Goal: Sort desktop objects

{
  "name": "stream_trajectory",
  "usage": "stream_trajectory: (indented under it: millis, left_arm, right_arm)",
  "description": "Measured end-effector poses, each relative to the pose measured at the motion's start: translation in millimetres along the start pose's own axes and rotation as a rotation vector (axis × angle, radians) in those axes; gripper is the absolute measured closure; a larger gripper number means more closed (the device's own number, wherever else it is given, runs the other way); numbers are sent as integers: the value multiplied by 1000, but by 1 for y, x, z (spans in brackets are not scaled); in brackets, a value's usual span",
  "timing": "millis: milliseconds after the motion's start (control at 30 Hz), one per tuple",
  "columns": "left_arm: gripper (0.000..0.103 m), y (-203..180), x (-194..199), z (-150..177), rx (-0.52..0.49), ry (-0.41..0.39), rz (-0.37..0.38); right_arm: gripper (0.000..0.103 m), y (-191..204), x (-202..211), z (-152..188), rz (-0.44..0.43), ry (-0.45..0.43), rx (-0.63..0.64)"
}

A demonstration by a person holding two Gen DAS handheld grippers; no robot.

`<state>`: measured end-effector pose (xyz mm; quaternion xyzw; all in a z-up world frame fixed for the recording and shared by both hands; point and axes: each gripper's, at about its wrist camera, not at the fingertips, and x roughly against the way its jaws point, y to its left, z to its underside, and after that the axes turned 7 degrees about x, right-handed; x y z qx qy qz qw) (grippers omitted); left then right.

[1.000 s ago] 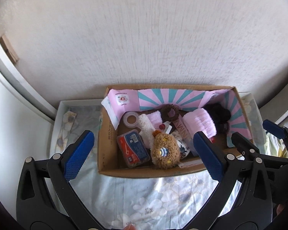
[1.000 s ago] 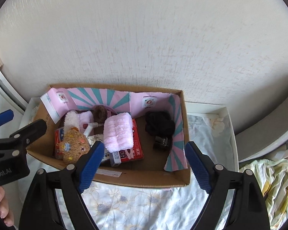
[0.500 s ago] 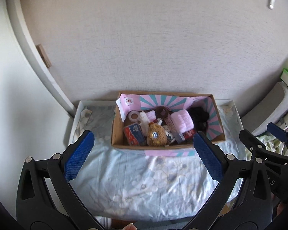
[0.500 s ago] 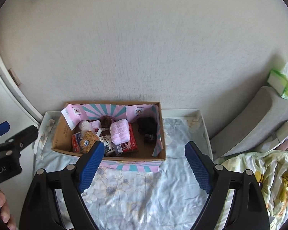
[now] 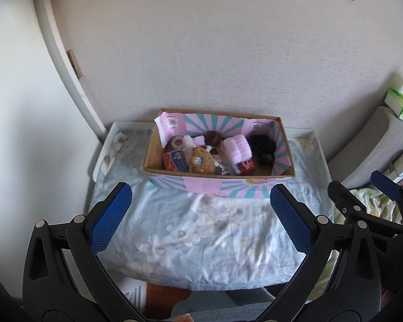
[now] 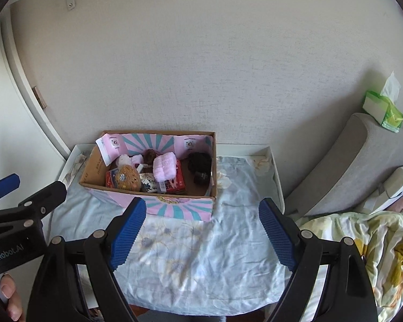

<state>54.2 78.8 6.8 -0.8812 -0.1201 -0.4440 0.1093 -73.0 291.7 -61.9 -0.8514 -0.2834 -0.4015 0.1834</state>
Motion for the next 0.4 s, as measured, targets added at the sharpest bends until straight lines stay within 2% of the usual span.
stream_trajectory:
  millis: [100,400]
  left_arm:
    - [0,-1,5,7,32,6,25]
    - [0,-5,21,19,18,-44,-5]
  right_arm:
    - [19,-2,6,5,-7,-10,14]
    - [19,-9,15,17,-17,-23,-1]
